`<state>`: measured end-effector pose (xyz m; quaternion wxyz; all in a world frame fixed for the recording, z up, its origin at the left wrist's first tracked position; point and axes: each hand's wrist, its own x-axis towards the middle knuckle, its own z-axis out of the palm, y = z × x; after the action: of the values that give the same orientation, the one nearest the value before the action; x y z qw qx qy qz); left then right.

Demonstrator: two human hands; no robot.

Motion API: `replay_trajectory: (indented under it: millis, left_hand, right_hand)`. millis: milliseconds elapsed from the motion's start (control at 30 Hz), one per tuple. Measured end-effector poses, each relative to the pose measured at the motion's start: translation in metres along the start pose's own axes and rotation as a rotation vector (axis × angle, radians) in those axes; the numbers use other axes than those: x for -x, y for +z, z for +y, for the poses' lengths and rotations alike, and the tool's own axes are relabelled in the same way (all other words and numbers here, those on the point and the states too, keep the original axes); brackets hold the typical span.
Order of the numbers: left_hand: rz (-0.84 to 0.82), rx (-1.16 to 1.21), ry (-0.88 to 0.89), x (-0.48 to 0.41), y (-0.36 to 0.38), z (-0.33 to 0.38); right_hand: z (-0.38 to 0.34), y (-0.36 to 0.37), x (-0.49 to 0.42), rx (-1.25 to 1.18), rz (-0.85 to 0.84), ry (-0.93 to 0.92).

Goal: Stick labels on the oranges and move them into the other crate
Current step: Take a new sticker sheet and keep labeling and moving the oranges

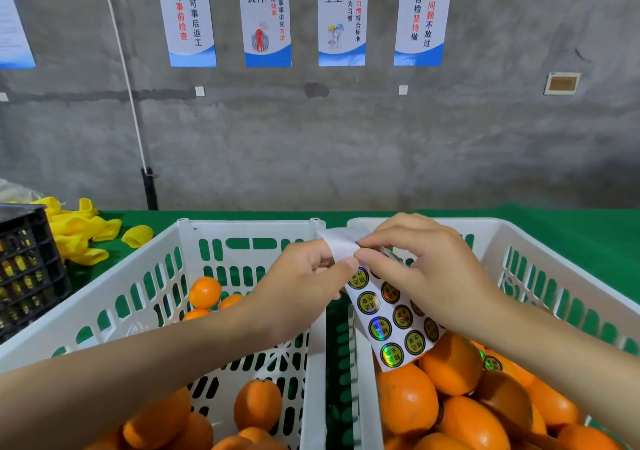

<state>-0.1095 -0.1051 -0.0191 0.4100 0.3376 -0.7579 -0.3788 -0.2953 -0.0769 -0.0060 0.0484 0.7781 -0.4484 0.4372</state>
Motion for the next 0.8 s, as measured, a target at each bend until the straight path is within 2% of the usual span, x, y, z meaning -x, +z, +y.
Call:
replay_trajectory:
  millis: [167, 300, 367, 467, 533, 633, 800]
  left_hand:
    - [-0.011, -0.005, 0.057, -0.003, -0.003, -0.002]
    - [-0.042, 0.072, 0.037, -0.004, -0.005, -0.004]
    - [-0.121, 0.112, 0.012, -0.002, -0.006, -0.002]
    - [-0.267, 0.003, -0.021, 0.003, -0.005, 0.001]
    - [-0.332, -0.092, 0.028, 0.005, -0.002, 0.0]
    - [-0.389, -0.074, 0.143, 0.009, -0.001, 0.005]
    - [-0.396, -0.199, 0.315, 0.004, -0.007, 0.002]
  right_hand:
    - [-0.001, -0.002, -0.001, -0.043, 0.009, 0.024]
    - [0.002, -0.001, -0.003, -0.083, 0.046, 0.097]
    - [0.003, -0.003, -0.005, -0.126, 0.138, 0.126]
    - [0.001, -0.006, -0.008, -0.16, 0.223, 0.148]
    - [0.0, -0.005, -0.008, -0.14, 0.163, 0.143]
    - [-0.001, -0.001, -0.003, -0.197, 0.028, 0.147]
    - [-0.001, 0.001, -0.002, -0.229, -0.004, 0.184]
